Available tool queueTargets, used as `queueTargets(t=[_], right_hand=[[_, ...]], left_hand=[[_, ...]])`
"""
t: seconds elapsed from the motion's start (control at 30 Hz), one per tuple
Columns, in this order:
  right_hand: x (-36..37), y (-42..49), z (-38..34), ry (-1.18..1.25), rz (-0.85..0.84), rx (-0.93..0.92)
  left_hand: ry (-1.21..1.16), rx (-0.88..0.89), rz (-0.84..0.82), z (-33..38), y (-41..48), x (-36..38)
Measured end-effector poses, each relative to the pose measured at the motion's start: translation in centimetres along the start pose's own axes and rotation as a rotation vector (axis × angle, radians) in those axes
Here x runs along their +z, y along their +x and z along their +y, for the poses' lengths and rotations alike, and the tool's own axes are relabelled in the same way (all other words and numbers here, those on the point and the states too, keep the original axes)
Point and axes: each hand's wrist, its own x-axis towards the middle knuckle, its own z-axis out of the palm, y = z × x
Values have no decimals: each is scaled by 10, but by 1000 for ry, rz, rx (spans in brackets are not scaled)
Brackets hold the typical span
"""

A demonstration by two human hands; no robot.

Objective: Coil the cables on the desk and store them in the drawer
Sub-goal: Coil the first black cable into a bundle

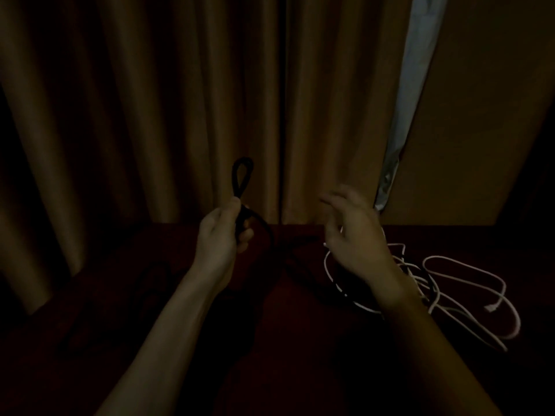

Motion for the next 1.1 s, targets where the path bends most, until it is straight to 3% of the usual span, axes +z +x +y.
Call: queueTargets(t=[0.03, 0.1, 0.2, 0.4, 0.5, 0.6, 0.7, 0.8, 0.9, 1.0, 1.1], right_hand=[[0, 1, -16, 163, 8, 5], [0, -2, -48, 406, -167, 102], [12, -10, -61, 540, -438, 192], [2, -7, -53, 1019, -290, 268], [0, -5, -44, 1049, -260, 284], [2, -6, -34, 1161, -405, 337], [-5, -9, -33, 1392, -655, 237], [-7, -9, -36, 1381, -657, 205], [-10, -7, -38, 1369, -546, 322], [-7, -5, -36, 1184, -436, 308], [-4, -5, -41, 1183, -428, 301]], left_hand=[[13, 7, -13, 1, -2, 3], [31, 16, -41, 2, -7, 9], [27, 36, -72, 5, -11, 14], [-191, -162, -247, 11, -13, 11], [-344, -279, -419, 13, -18, 16], [-472, -374, -573, 14, -24, 20], [-526, -431, -728, 16, -28, 19], [-434, -397, -781, 17, -27, 16], [-205, -331, -662, 17, -28, 19], [138, -170, -525, 10, -28, 23], [191, -62, -481, 4, -27, 27]])
